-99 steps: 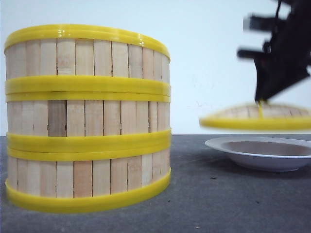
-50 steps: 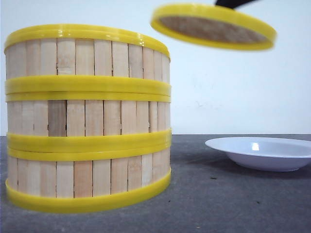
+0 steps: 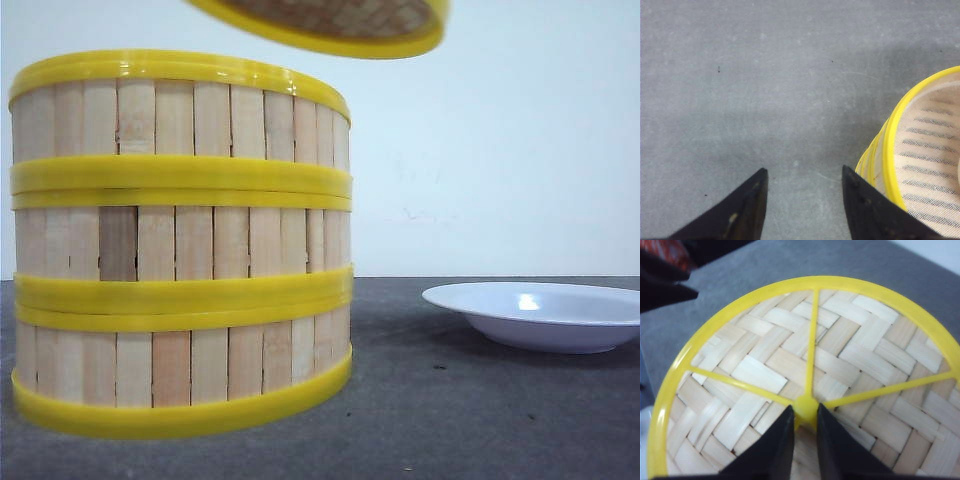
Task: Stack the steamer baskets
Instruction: 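Lift the lid off the white plate and carry it over the stack, then lower the lid onto the top basket and open the right gripper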
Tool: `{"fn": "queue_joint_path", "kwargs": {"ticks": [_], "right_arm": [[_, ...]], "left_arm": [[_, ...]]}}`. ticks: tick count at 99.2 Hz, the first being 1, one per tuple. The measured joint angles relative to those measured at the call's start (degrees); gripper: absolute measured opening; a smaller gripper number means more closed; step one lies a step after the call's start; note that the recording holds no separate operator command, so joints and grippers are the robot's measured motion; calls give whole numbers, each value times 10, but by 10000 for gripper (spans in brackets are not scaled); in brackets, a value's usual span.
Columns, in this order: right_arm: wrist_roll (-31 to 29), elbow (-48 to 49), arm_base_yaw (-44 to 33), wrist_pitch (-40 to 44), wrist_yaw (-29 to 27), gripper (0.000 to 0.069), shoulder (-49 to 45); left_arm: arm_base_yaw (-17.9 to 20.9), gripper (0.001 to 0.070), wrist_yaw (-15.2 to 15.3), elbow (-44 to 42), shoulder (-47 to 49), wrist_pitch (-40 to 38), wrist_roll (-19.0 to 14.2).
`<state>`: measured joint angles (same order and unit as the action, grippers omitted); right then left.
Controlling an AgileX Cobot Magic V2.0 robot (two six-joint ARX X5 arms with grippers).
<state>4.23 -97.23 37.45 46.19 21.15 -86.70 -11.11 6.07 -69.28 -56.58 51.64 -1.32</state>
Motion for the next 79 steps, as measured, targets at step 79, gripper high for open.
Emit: {"fn": "queue_joint_path", "kwargs": {"ticks": [79], "right_arm": [[35, -40, 102, 23, -76, 47, -122]], "left_arm": [[0, 276, 0, 0, 0, 0, -4]]}}
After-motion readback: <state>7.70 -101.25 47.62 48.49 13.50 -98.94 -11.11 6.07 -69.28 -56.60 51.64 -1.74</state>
